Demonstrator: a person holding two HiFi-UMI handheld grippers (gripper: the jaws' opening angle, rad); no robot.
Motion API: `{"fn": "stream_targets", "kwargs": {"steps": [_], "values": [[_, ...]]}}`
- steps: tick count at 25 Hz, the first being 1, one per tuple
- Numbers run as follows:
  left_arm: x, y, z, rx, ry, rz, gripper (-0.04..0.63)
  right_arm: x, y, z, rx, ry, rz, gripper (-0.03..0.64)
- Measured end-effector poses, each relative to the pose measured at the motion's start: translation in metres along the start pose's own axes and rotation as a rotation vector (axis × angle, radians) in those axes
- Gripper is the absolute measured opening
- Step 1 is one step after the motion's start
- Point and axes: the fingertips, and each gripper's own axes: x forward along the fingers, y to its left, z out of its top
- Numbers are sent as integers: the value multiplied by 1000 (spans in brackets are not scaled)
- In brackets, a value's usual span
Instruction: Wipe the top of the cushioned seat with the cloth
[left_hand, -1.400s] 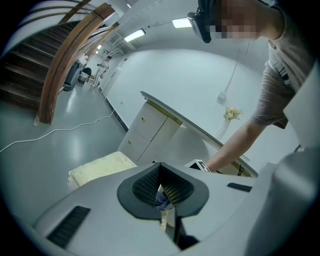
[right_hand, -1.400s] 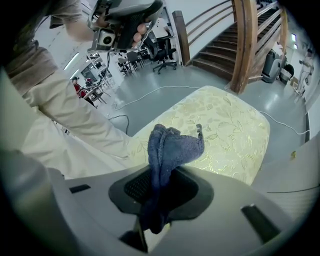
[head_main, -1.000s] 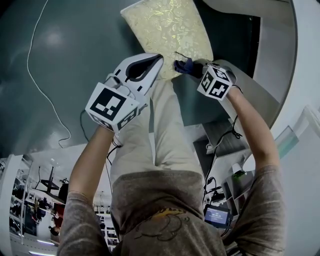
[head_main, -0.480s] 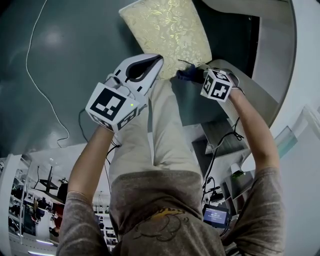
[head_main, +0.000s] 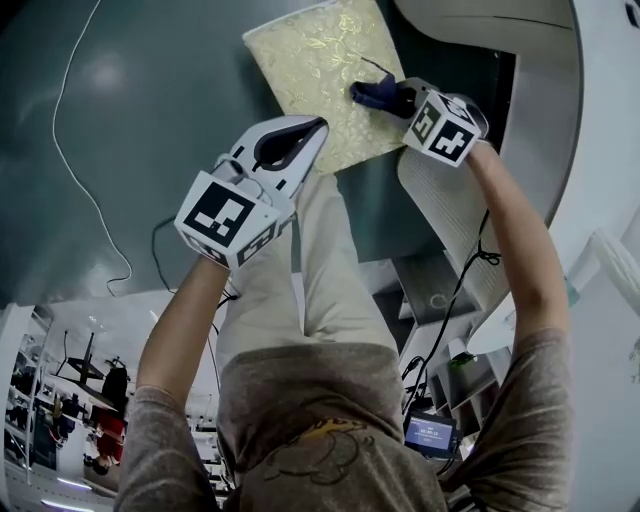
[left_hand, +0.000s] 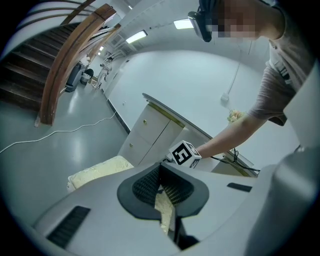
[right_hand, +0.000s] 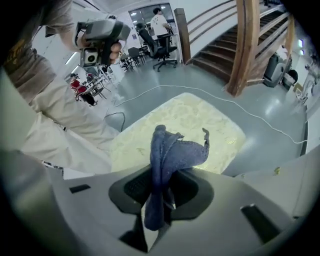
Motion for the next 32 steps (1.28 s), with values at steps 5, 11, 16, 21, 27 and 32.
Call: {"fn": "stream_targets", "kwargs": {"steps": [5,11,16,21,27,32], "values": [[-3,16,5,-21,-18,33,18,-9,-61,36,-16,-27,-60,97],[-1,27,14,-44,-43,77,18,-23,-126,47,-32,-22,-141,97],[-5,40,16,-61,-65,116,18,-16,-163,45,-70,22,-196,97],[-9,49,20,-79,-86,154,18,-13,-191,51,-93,23,-275,97],[-9,53,19,-94,-95,164,18,-2,-201,56,-140,38,-299,97],[-11,55,20,-94,-90,159,18,8,-197,54,-148,63,-285,84]]}}
